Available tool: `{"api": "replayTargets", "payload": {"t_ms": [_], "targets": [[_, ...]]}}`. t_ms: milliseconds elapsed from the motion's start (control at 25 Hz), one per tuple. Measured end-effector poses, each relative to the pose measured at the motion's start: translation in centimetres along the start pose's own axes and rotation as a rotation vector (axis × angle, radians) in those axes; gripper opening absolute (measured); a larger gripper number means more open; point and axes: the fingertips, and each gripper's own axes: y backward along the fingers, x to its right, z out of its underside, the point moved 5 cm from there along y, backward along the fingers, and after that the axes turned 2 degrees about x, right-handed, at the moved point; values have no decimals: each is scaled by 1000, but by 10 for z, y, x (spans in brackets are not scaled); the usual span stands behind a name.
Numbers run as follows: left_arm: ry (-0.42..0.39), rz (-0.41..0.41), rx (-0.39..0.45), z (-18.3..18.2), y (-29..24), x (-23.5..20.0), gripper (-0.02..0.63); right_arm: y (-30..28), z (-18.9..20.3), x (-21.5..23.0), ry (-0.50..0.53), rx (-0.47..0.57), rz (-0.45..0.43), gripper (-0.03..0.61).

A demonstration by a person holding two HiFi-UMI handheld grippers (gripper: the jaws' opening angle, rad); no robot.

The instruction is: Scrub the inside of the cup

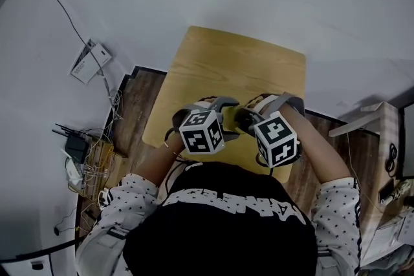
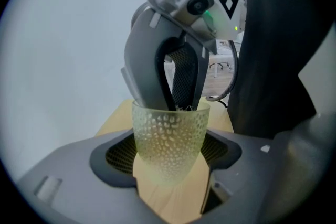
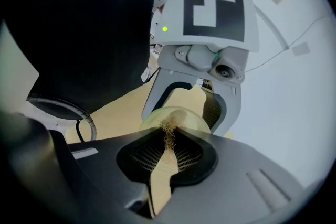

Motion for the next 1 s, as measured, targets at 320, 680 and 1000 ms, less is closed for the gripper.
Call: {"api": "replayTargets", "payload": {"t_ms": [320, 680, 1000], "targets": [[-31, -73, -29, 4, 2, -6, 365, -6, 5, 7, -254, 53, 19, 49], [-74, -103, -57, 5, -2, -4, 366, -10, 8, 7, -493, 86, 2, 48], [-114, -137, -56, 3, 0, -3, 366, -7, 11, 9, -737, 199, -21, 48]]}}
